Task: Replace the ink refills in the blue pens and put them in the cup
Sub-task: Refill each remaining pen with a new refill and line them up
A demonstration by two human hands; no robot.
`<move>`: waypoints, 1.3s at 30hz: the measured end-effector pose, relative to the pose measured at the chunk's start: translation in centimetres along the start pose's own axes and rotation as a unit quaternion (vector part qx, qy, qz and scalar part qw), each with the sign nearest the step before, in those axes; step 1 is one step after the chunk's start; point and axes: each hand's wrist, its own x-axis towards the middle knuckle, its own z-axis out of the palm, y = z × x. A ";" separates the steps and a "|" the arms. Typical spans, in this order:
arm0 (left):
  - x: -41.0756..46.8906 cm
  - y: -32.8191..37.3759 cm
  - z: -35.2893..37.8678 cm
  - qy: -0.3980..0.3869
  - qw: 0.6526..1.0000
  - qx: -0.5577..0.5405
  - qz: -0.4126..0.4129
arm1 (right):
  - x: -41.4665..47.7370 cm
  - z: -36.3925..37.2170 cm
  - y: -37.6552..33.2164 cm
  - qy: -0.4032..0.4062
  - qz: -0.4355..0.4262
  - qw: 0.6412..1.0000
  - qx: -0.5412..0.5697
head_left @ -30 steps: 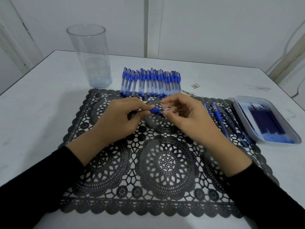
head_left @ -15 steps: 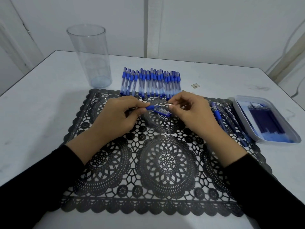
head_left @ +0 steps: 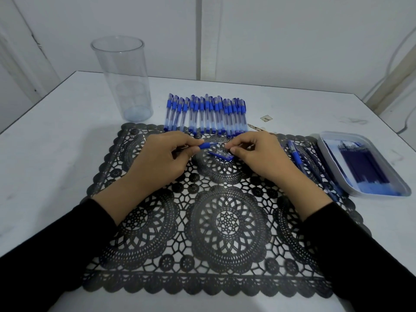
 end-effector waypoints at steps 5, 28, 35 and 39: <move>0.1 0.0 0.1 0.002 1.000 -0.001 0.003 | -0.2 -0.8 0.1 0.011 0.007 1.000 0.027; 0.2 0.3 0.0 0.024 0.999 -0.034 -0.007 | -1.6 -2.4 -0.7 0.003 -0.019 0.968 0.248; 0.4 0.3 -0.1 0.056 0.998 -0.033 -0.016 | -1.7 -4.8 0.6 0.113 0.014 0.900 0.421; 0.7 0.3 0.0 0.065 0.997 -0.030 -0.033 | -1.9 -6.1 0.5 0.177 0.020 0.856 0.486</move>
